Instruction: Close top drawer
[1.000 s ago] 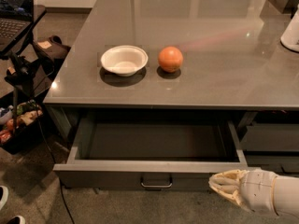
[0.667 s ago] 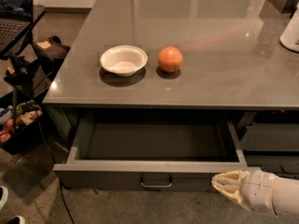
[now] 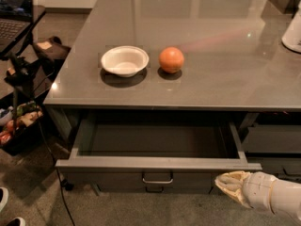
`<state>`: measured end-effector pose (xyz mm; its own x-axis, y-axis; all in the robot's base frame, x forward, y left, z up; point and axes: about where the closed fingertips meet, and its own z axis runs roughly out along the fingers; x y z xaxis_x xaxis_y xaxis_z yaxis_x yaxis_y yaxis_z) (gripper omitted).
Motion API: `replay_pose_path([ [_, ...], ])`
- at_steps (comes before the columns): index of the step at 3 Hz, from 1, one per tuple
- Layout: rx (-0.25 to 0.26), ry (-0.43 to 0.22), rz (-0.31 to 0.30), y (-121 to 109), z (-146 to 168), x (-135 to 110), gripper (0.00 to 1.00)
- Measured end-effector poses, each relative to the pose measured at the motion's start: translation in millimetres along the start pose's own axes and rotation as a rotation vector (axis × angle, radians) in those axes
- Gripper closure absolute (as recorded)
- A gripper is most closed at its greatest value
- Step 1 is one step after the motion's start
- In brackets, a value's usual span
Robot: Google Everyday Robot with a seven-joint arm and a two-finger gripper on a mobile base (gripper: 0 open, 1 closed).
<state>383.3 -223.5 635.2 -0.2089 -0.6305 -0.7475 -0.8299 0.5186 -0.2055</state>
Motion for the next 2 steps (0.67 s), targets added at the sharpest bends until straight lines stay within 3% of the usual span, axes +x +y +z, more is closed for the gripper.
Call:
replay_pose_path([
  [1, 0.043, -0.012, -0.026, -23.5, 21.0, 6.7, 1.0],
  [2, 0.05, -0.018, -0.038, -27.8, 25.7, 5.5, 1.0],
])
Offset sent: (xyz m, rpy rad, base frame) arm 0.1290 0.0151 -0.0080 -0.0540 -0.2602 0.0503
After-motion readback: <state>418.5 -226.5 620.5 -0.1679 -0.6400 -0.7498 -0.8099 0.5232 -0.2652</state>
